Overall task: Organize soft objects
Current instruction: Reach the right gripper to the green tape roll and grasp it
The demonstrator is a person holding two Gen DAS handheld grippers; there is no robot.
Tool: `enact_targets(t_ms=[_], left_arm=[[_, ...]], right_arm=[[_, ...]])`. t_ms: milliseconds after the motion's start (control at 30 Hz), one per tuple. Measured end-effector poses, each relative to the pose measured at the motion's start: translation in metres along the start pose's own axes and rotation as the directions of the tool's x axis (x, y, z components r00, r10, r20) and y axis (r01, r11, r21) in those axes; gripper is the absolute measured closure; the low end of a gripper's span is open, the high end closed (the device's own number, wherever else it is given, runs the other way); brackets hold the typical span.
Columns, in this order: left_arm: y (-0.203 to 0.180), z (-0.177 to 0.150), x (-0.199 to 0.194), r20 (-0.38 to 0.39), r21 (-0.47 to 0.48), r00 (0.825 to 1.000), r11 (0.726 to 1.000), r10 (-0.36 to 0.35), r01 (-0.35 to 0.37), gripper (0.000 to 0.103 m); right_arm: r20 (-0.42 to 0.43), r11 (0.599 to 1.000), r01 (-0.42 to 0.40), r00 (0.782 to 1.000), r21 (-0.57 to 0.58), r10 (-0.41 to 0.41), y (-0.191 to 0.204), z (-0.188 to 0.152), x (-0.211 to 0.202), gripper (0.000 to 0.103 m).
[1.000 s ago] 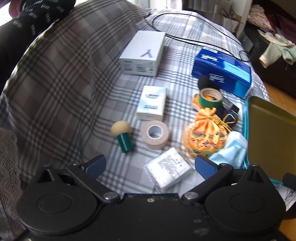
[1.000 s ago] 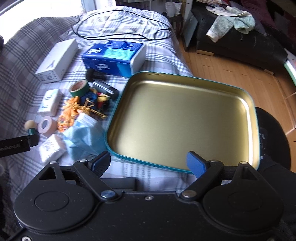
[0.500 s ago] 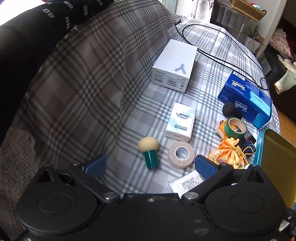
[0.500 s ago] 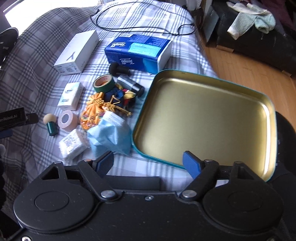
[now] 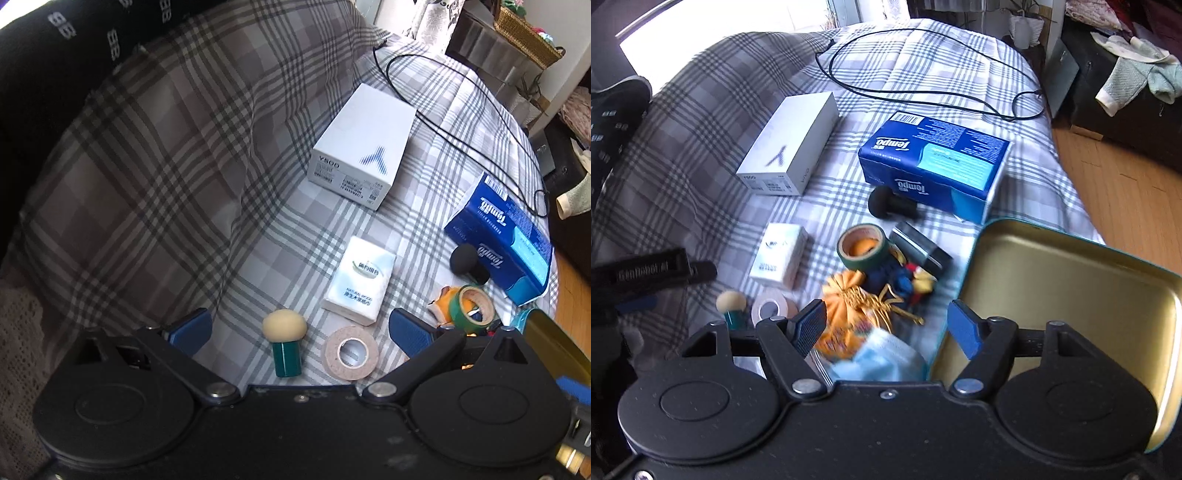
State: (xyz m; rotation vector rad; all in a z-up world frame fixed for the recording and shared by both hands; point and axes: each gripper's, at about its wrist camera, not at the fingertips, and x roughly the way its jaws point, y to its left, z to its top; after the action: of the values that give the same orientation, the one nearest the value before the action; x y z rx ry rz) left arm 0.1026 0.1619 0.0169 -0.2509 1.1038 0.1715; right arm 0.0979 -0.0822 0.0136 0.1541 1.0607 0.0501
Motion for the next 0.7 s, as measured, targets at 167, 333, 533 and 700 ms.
enact_targets(t_ms=[167,333,533,700], left_arm=[[0.014,-0.009,0.020,-0.032,-0.032,0.999,0.999,0.025,-0.026,0.001],[0.017,-0.010,0.020,-0.015,-0.046,1.000,0.999,0.026,-0.027,0.001],[0.024,-0.006,0.020,-0.004,-0.083,1.000,0.996,0.014,-0.015,0.001],[0.026,-0.007,0.029,-0.032,-0.096,0.999,0.995,0.029,-0.032,0.001]], right_arm=[[-0.015,1.000,-0.019,1.000,0.024,0.019,0.002,0.017,0.026,0.042],[0.014,0.999,-0.034,0.999,0.024,0.033,0.004,0.029,0.045,0.042],[0.020,0.999,-0.052,0.998,0.000,0.052,0.012,0.033,0.061,0.042],[0.028,0.998,-0.034,0.999,-0.056,0.036,0.022,0.032,0.069,0.042]])
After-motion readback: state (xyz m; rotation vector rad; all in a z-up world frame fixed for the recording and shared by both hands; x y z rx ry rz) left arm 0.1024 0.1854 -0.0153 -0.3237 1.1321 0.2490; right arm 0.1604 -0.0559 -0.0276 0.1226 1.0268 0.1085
